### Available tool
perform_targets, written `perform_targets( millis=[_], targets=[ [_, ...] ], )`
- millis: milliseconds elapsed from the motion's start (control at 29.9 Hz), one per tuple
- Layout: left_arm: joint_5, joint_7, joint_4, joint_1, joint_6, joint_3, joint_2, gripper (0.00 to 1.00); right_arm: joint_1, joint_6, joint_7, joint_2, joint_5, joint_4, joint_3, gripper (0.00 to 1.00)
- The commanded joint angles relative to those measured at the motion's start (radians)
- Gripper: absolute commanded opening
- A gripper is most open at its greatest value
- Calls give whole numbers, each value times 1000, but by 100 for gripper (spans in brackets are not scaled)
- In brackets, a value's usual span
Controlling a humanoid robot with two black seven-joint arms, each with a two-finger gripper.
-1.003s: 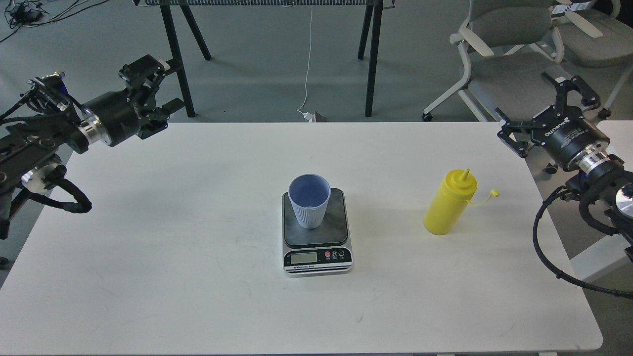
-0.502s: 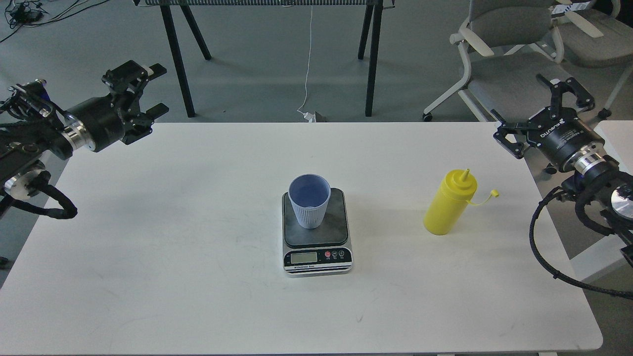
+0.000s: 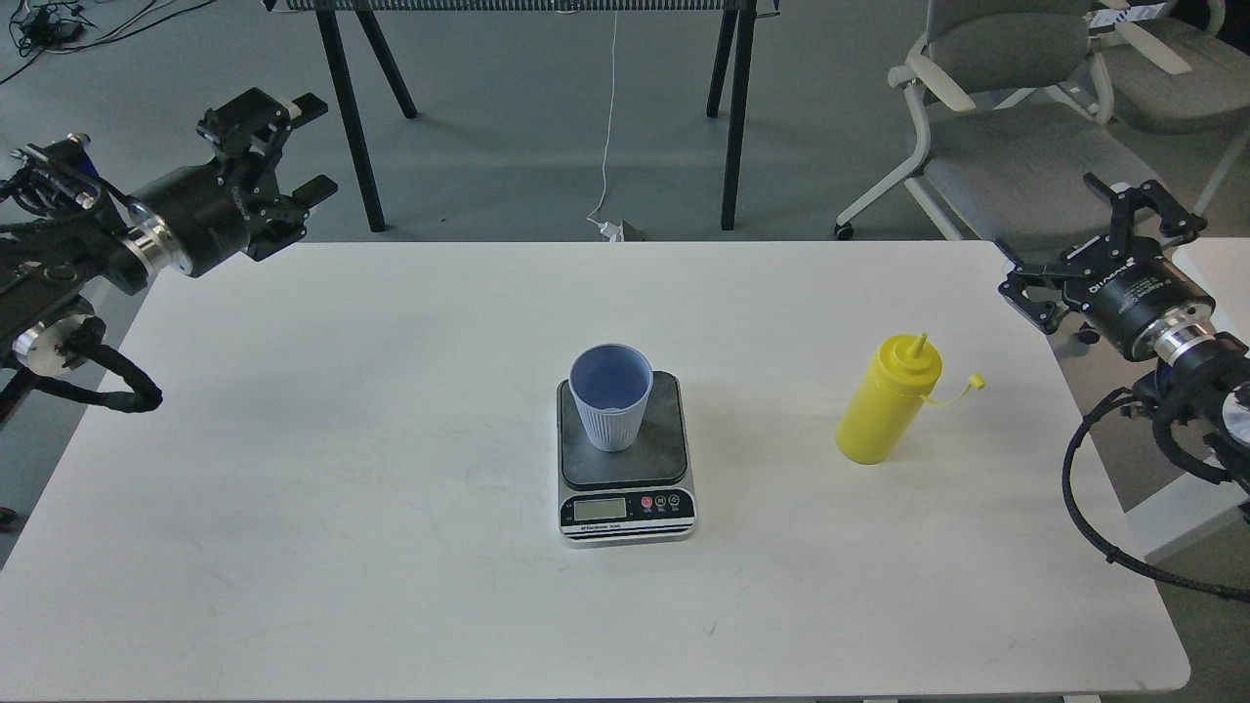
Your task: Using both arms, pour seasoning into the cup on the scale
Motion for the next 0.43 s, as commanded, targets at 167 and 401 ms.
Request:
perform_targets(
  millis=[167, 401],
  targets=[
    [-5, 0, 0, 0, 0, 0, -9, 100, -13, 0, 0, 3, -21, -47, -1, 98],
    [-5, 0, 0, -2, 0, 0, -20, 100, -13, 0, 0, 3, -21, -47, -1, 98]
  ],
)
